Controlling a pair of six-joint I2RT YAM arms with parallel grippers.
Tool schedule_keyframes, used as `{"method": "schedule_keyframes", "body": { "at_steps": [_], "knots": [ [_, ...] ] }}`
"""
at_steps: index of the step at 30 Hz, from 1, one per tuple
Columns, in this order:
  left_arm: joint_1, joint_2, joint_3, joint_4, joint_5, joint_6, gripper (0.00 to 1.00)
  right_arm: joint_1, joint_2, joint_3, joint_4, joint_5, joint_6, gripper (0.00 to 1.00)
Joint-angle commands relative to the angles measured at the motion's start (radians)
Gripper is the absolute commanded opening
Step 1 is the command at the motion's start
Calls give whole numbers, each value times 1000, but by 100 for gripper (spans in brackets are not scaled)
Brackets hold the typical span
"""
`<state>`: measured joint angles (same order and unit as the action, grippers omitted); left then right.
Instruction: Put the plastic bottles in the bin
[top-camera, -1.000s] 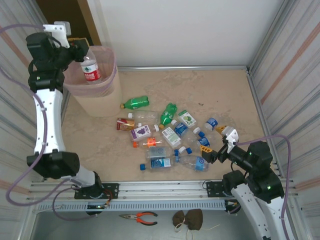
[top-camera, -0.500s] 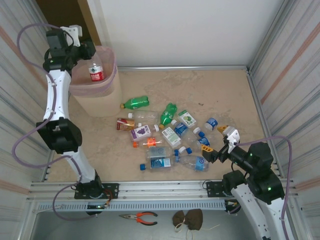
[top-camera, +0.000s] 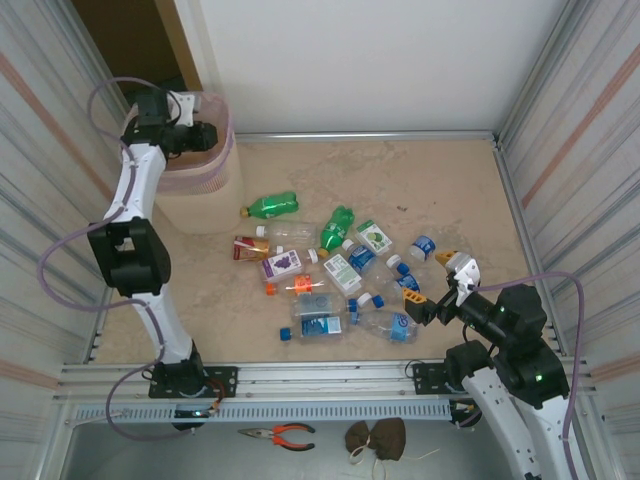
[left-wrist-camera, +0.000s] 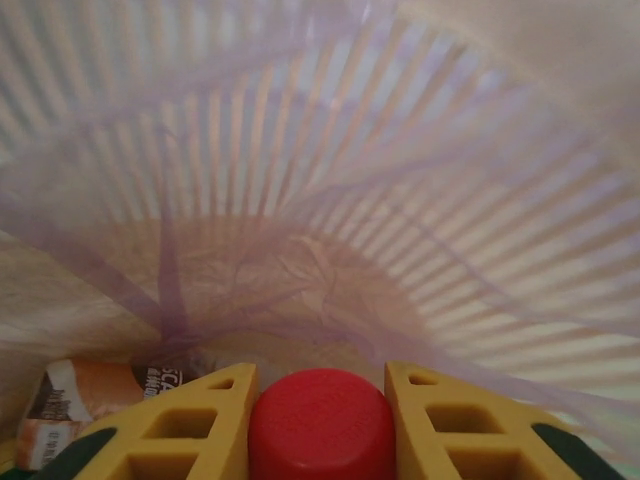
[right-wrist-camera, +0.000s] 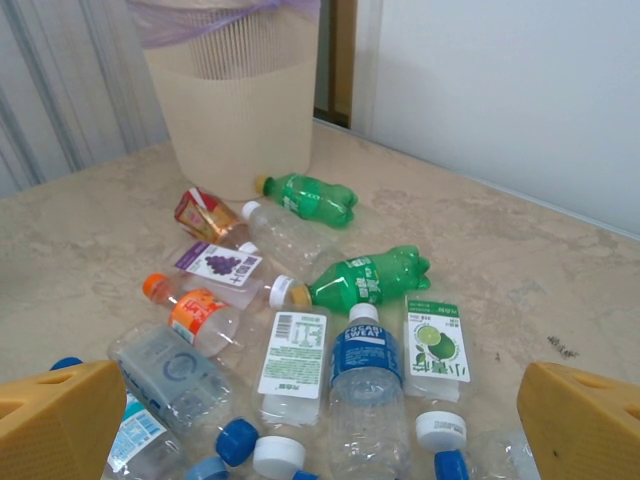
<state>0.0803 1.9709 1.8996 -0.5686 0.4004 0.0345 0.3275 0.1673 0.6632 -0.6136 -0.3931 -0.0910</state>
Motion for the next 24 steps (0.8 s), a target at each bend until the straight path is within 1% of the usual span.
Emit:
{"method": "schedule_keyframes", "body": {
  "at_steps": [1, 5, 8, 15, 21, 24],
  "knots": [
    [-1, 48, 4, -77, -4, 28, 32, 8, -14, 3, -1, 8, -14, 99],
    [-1, 97, -2, -93, -10, 32, 33, 8, -15, 2, -2, 10, -14, 99],
    [-1, 116, -17, -90, -13, 17, 36, 8, -16, 3, -2, 14, -12, 99],
    [-2, 118, -17, -86, 10, 2, 50, 8, -17, 4, -3, 14, -10, 99],
    [0, 67, -2, -93, 32, -12, 64, 8, -18, 3, -4, 15, -10, 99],
    [0, 44, 11, -106, 40, -16, 67, 8, -18, 3, -2, 17, -11, 99]
  ]
}}
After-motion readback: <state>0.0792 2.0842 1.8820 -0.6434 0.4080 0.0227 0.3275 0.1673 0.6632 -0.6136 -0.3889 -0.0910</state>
